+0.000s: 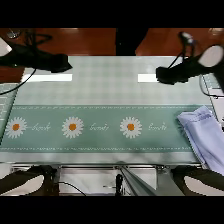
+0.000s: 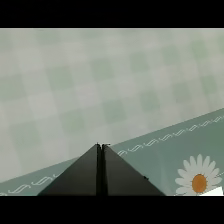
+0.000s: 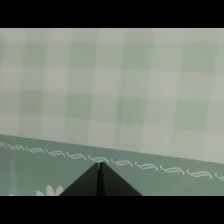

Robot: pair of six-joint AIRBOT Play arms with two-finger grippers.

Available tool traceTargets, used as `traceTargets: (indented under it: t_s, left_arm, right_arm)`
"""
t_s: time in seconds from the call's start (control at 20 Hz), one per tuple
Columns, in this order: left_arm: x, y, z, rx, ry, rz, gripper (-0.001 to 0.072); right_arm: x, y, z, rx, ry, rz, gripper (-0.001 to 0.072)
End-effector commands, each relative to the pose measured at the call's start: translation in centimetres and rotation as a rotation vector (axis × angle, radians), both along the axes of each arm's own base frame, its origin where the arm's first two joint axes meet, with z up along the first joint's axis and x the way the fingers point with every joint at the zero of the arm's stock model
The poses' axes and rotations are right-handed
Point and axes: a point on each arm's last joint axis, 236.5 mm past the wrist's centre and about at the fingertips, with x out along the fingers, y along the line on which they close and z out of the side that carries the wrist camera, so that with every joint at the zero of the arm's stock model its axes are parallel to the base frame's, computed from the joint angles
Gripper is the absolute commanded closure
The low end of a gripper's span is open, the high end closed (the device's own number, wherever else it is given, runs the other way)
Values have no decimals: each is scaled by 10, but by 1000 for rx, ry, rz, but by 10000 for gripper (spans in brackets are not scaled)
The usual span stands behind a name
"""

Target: Fold the shirts.

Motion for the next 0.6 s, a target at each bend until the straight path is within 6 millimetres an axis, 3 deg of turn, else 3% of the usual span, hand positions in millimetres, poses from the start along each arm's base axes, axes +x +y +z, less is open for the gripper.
traceTargets:
  t_s: [0.0,0.15,0.55]
  left_arm:
    - [-6,13,-47,85,96,17,689]
    - [-7,15,-63,92,133,18,689]
    - [-7,15,-64,92,137,18,689]
  right_arm:
    - [-12,-6,-48,-132,141,37,694]
    - [-6,-10,-44,-152,106,36,694]
    - [-13,-11,-42,-152,130,39,694]
